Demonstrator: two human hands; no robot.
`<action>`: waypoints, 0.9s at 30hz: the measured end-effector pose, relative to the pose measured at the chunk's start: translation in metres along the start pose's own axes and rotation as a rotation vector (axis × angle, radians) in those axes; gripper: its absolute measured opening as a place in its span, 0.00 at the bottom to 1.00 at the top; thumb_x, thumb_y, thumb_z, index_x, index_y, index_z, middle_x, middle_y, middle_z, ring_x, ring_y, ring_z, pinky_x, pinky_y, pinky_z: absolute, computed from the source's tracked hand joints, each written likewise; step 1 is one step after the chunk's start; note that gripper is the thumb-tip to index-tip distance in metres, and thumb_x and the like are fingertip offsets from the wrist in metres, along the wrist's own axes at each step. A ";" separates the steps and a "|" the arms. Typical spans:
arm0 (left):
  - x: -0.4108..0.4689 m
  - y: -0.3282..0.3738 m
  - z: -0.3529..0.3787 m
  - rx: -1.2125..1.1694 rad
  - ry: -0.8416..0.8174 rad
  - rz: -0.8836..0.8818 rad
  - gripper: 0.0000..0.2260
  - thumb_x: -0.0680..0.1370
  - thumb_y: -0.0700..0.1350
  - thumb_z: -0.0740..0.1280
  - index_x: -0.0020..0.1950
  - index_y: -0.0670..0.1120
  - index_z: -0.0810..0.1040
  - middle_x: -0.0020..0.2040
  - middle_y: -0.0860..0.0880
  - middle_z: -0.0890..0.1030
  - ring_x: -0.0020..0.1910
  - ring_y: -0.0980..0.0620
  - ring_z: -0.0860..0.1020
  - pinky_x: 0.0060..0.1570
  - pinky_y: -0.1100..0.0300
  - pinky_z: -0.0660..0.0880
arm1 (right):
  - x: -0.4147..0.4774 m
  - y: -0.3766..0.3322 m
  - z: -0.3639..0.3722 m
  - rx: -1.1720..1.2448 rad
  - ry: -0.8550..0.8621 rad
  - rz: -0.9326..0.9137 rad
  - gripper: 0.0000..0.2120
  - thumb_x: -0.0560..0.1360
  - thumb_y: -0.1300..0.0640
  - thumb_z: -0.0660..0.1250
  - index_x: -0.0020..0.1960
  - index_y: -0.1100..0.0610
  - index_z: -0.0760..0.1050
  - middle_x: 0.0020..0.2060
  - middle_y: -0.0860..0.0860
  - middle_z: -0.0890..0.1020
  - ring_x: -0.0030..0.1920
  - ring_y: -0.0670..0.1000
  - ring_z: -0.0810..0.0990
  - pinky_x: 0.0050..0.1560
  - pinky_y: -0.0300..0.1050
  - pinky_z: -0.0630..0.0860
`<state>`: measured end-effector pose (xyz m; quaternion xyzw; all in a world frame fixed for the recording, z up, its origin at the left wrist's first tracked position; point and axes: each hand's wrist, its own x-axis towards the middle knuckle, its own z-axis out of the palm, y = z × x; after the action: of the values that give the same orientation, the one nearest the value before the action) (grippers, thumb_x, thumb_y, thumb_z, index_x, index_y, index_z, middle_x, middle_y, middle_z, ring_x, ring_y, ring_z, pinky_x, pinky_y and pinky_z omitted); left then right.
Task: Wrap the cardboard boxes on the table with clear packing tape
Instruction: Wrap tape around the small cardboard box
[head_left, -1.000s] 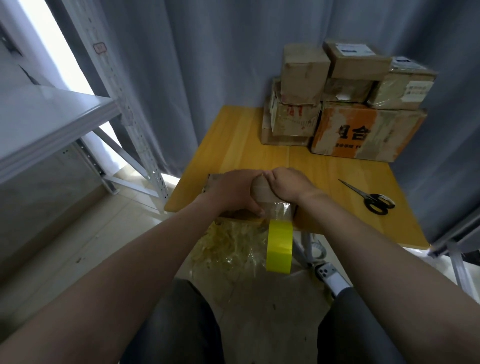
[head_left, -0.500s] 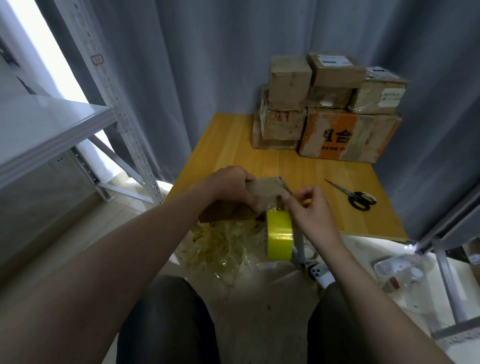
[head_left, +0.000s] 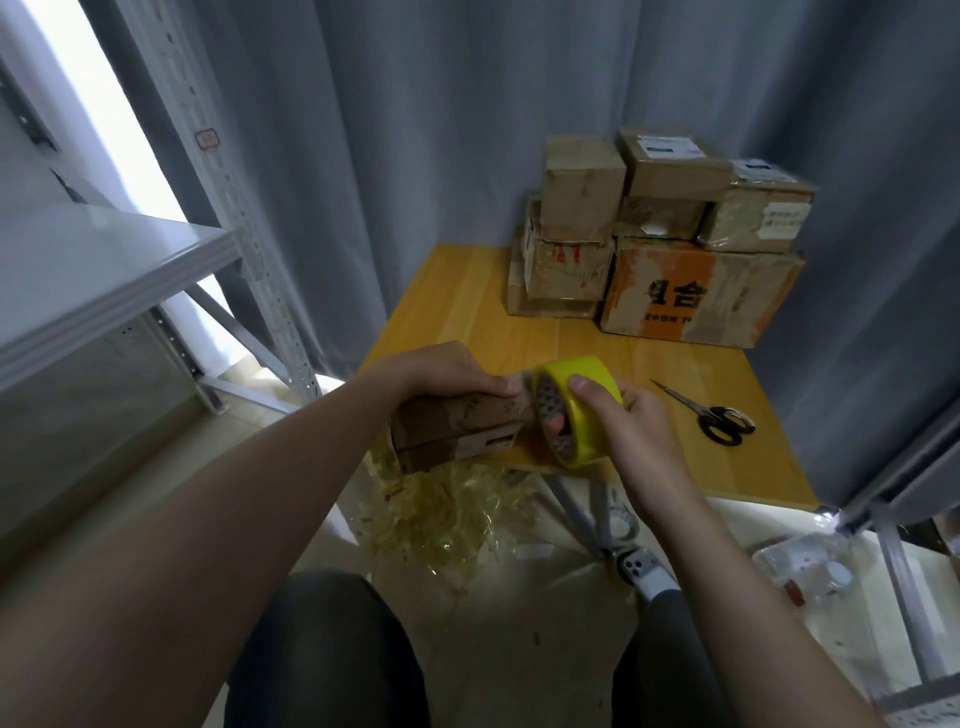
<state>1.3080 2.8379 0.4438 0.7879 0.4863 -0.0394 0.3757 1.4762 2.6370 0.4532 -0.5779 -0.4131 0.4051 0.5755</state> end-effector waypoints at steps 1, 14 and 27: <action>-0.001 0.001 0.000 0.024 0.043 0.011 0.29 0.68 0.71 0.74 0.50 0.46 0.89 0.46 0.47 0.88 0.48 0.47 0.86 0.56 0.48 0.82 | 0.001 0.001 0.000 0.013 -0.005 -0.013 0.09 0.83 0.56 0.65 0.50 0.59 0.82 0.32 0.48 0.86 0.34 0.42 0.84 0.34 0.33 0.77; -0.002 0.014 0.043 0.214 0.340 0.377 0.17 0.73 0.60 0.74 0.57 0.52 0.82 0.45 0.54 0.81 0.44 0.52 0.79 0.43 0.56 0.76 | 0.039 0.002 0.018 -0.089 0.079 -0.119 0.17 0.84 0.47 0.63 0.42 0.55 0.79 0.28 0.46 0.83 0.29 0.42 0.81 0.33 0.35 0.74; 0.005 0.007 0.047 0.172 0.466 0.317 0.35 0.67 0.59 0.81 0.71 0.49 0.78 0.62 0.50 0.83 0.60 0.50 0.80 0.57 0.48 0.79 | -0.018 0.008 0.001 -0.107 0.093 -0.009 0.20 0.85 0.50 0.62 0.37 0.58 0.75 0.19 0.48 0.77 0.20 0.40 0.76 0.25 0.30 0.69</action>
<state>1.3305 2.8098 0.4122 0.8709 0.4252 0.1607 0.1870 1.4692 2.6206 0.4451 -0.6242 -0.4093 0.3528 0.5643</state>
